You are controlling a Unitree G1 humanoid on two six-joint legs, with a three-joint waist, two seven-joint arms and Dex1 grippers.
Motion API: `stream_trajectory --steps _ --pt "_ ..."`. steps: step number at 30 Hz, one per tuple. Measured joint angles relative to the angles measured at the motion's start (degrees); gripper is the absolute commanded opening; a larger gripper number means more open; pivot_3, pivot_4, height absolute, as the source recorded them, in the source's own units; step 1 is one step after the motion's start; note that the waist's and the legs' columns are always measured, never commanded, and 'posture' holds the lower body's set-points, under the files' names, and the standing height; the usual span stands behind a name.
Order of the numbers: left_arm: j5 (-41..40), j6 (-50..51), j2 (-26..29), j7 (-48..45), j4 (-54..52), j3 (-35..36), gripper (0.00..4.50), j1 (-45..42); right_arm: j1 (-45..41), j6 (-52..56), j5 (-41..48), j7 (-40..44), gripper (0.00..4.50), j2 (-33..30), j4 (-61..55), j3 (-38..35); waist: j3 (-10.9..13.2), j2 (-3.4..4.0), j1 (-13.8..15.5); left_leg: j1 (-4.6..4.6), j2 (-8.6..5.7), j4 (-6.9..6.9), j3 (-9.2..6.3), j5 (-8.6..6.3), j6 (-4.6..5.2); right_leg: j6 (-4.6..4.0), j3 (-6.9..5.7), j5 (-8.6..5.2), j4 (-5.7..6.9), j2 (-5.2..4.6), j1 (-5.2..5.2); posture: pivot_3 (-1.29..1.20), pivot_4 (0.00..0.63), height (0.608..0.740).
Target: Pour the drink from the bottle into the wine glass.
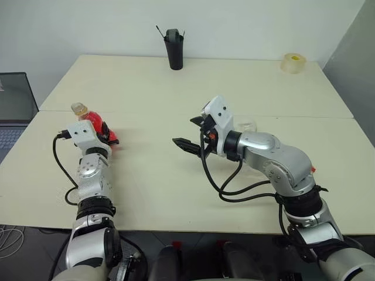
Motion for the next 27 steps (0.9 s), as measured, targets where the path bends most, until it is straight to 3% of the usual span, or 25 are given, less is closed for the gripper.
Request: stream_trajectory --steps 4,14,27 --pt "0.23 -0.70 -0.46 1.41 0.01 -0.21 1.19 0.07 0.00 0.21 -0.09 0.35 4.50 0.05 -0.03 0.00 -0.01 -0.01 -0.02 0.01 0.00 0.00 0.00 0.00 0.00 0.00 -0.01 0.00 0.00 0.00 0.00 0.00 0.150 0.740" --pt "1.08 -0.96 -0.66 2.51 -1.55 -1.50 4.48 2.04 0.01 0.53 -0.17 0.34 4.50 0.27 -0.10 -0.02 -0.01 -0.01 -0.07 0.02 0.00 -0.02 0.02 0.00 0.00 0.00 0.01 0.00 0.01 -0.01 -0.01 0.00 0.150 0.740" --pt "0.93 2.08 -0.10 2.20 -7.24 -2.37 4.48 5.79 0.07 0.25 -2.11 0.45 4.50 0.34 0.19 -0.15 -0.01 -0.01 -0.08 0.01 0.02 -0.02 0.02 0.00 0.00 0.00 0.03 0.00 0.01 -0.02 -0.03 0.00 0.150 0.740"
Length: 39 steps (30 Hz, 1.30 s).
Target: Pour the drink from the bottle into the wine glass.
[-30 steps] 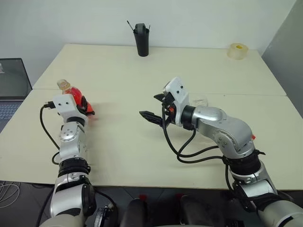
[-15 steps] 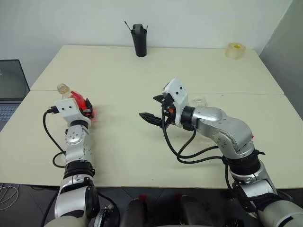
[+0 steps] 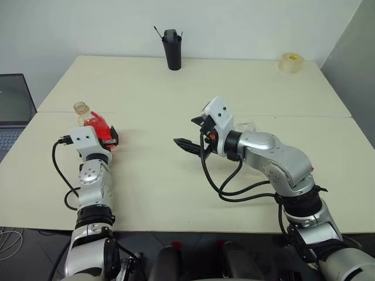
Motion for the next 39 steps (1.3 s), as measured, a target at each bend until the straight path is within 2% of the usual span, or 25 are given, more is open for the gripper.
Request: stream_trajectory --steps 11,22,26,29,31,35,39 --pt "-2.28 7.23 -0.90 0.27 -14.59 0.05 4.48 7.89 0.16 -0.03 -0.18 0.54 4.50 -0.16 0.16 -0.36 0.00 0.00 -0.01 0.00 0.04 -0.02 0.00 -0.01 0.02 0.00 0.03 0.00 0.00 -0.03 -0.01 0.00 0.150 0.740" --pt "-3.11 13.69 -2.32 0.24 -24.00 -0.01 4.48 13.90 1.26 0.00 -0.20 0.87 4.50 -0.37 -0.10 -0.80 -0.01 -0.01 -0.01 0.00 0.06 -0.02 0.01 -0.02 0.03 0.00 0.05 0.00 -0.01 -0.05 0.00 0.00 0.150 0.740" --pt "-4.73 18.35 -2.39 -0.47 -32.89 0.09 4.48 20.40 2.10 0.71 -0.15 0.88 4.50 -1.64 -0.63 -1.39 -0.01 -0.01 -0.10 0.00 0.14 -0.05 0.00 -0.02 0.04 0.00 0.13 0.00 -0.01 -0.09 0.00 0.00 0.150 0.740" --pt "-8.89 22.61 -2.16 -4.26 -41.01 0.24 4.48 27.01 2.29 2.49 0.21 1.15 4.50 -3.47 -1.97 -2.49 -0.01 -0.02 0.01 0.00 0.15 -0.06 -0.03 -0.02 0.04 0.00 0.17 0.00 -0.03 -0.13 0.03 0.00 0.150 0.740" --pt "-13.19 25.13 -0.45 -9.64 -44.55 0.59 4.48 31.45 2.28 4.59 1.59 1.64 4.50 -4.31 -3.42 -3.28 -0.01 -0.01 -0.02 0.01 0.16 -0.06 -0.03 -0.02 0.04 0.00 0.17 0.00 -0.04 -0.12 0.05 0.00 0.150 0.740" --pt "-20.65 29.09 8.19 -24.94 -50.03 0.30 4.48 38.42 1.28 12.84 4.76 3.31 4.50 -11.62 -8.41 -6.01 0.03 0.04 0.17 0.05 0.08 -0.08 -0.13 -0.02 0.03 -0.03 0.04 -0.04 -0.14 -0.12 0.19 0.00 0.150 0.740" --pt "-23.98 33.36 16.37 -34.25 -52.88 -3.04 4.48 32.78 -6.92 30.04 6.65 0.70 4.50 -14.03 -7.13 -14.85 0.05 0.06 0.37 0.15 -0.04 -0.05 -0.20 -0.02 0.05 -0.01 -0.03 -0.06 -0.20 0.08 0.40 0.00 0.150 0.740"
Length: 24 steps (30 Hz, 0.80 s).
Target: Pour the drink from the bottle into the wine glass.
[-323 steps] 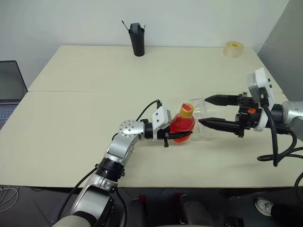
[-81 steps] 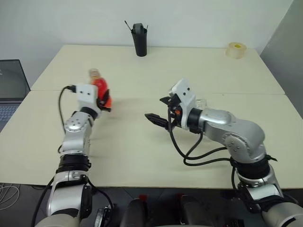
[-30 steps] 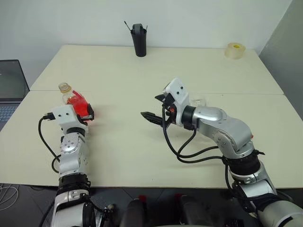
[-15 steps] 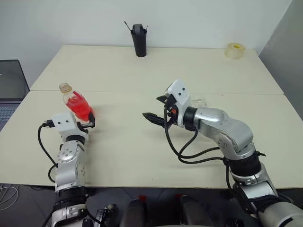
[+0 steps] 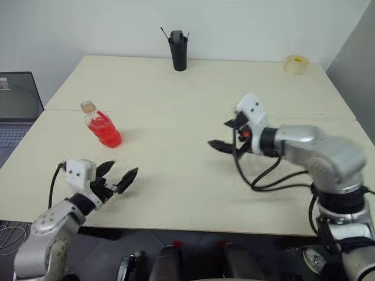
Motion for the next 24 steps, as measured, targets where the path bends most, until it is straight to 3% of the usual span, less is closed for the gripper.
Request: stream_trajectory --steps 3,6,14,17,21,24 --pt "0.31 1.59 5.27 -5.74 -2.36 -5.79 4.48 -7.04 -7.95 7.88 1.03 -2.50 4.50 -1.83 4.93 -4.83 -0.01 0.00 -0.22 0.04 -0.06 -0.09 0.06 -0.01 0.00 0.00 0.01 0.00 -0.19 0.17 0.03 0.00 0.150 0.740" --pt "0.87 3.18 8.06 -9.71 -2.92 -10.90 4.48 -13.48 -10.62 9.91 5.23 -7.08 4.50 -3.80 12.99 -6.41 0.00 0.00 -0.39 0.03 -0.04 -0.18 0.10 -0.01 0.00 -0.02 0.09 0.00 -0.32 0.20 0.02 0.00 0.150 0.740" --pt "4.50 2.98 7.62 -14.33 -3.14 -18.54 4.48 -21.09 -11.13 9.93 27.58 -31.63 4.50 -6.01 29.37 -4.64 0.04 0.08 -0.89 -0.03 0.04 -0.12 0.20 -0.01 0.01 -0.02 0.21 0.01 -0.23 0.23 -0.04 0.00 0.150 0.740" --pt "6.02 2.17 5.94 -14.35 -2.63 -20.56 4.48 -21.11 -11.96 9.96 41.66 -38.88 4.50 -9.80 35.69 1.79 0.06 0.06 -0.84 -0.05 0.03 -0.10 0.20 -0.01 0.02 -0.02 0.19 0.01 -0.24 0.22 -0.03 0.00 0.150 0.740" --pt "7.32 2.07 4.13 -14.31 -2.49 -21.90 4.48 -21.21 -17.61 10.01 61.27 -44.04 4.50 -18.36 44.71 17.05 0.16 0.12 -0.67 -0.09 0.00 -0.07 0.23 -0.02 0.03 -0.02 0.20 0.01 -0.27 0.24 -0.06 0.00 0.150 0.740" --pt "8.07 1.15 3.48 -14.30 -2.35 -22.04 4.48 -21.32 -25.62 10.00 68.31 -46.09 4.50 -19.95 52.18 26.68 0.17 0.12 -0.97 -0.05 0.03 -0.07 0.30 -0.03 0.05 -0.02 0.24 0.01 -0.25 0.34 -0.08 0.00 0.150 0.740"
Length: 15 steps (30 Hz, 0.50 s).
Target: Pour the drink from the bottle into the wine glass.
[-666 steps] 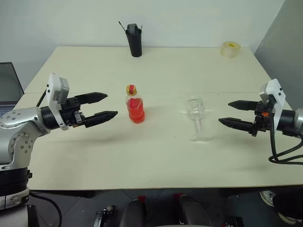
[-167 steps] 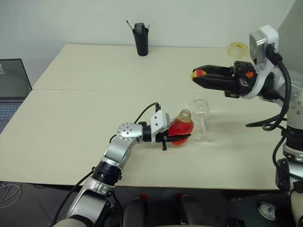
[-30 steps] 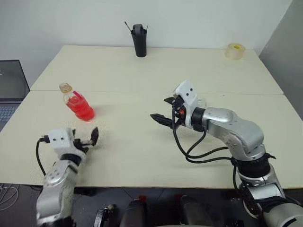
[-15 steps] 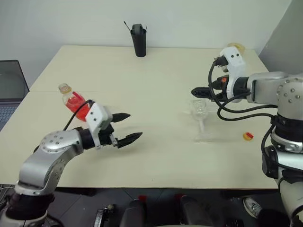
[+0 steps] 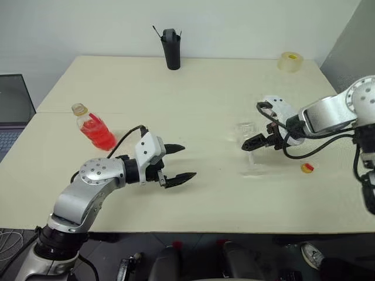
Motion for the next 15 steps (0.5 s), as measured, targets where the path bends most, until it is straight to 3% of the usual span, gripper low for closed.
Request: stream_trajectory --steps 5,15 --pt "1.15 -0.67 -2.05 1.23 -0.39 -0.46 4.48 1.60 -8.49 0.00 0.23 -3.76 4.50 5.00 16.09 3.93 0.00 0.00 0.12 -0.05 0.03 -0.01 0.00 0.00 0.00 0.00 0.02 0.00 -0.04 0.00 -0.01 0.00 0.150 0.740" --pt "1.32 0.01 -2.65 3.91 -4.84 -0.61 4.48 5.96 -10.25 0.02 -2.51 -8.67 4.50 13.35 29.88 4.23 0.00 0.01 0.72 -0.14 0.05 -0.02 0.01 0.00 0.00 0.00 -0.03 0.00 0.00 -0.11 -0.10 0.00 0.150 0.740"
